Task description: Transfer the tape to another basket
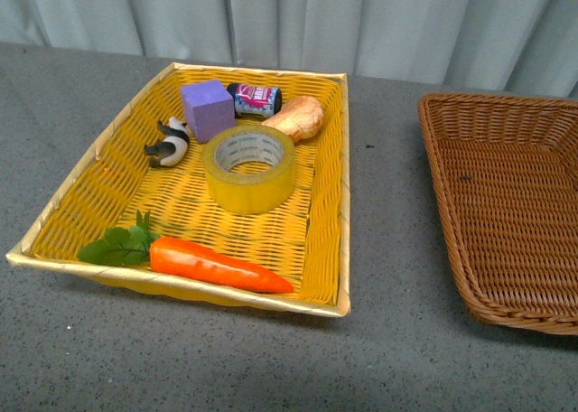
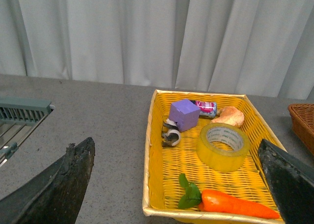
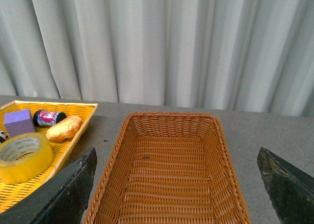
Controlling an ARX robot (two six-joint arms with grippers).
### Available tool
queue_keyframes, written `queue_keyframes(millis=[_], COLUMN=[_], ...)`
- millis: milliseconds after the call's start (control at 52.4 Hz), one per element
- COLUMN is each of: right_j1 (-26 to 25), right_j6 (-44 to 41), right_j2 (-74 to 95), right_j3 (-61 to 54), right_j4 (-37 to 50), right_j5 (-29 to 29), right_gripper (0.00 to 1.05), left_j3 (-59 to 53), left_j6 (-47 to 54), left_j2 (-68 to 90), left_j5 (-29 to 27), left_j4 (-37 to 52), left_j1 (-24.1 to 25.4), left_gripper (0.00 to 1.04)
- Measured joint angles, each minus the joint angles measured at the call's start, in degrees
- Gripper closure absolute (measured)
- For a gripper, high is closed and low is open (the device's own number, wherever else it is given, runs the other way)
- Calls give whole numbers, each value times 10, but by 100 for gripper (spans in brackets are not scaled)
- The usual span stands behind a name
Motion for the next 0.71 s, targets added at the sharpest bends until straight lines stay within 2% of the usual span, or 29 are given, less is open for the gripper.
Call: queue_keyframes(millis=[706], right_j1=[0], right_j6=[0], right_j2=[0], right_j3=[0], right_j4=[0], right_j5=[0], right_gripper=[9], left_j3=[0], left_j6=[0], left_j2=[0], left_j5=[0], left_j4=[0], left_j1=[0], left_gripper=[6])
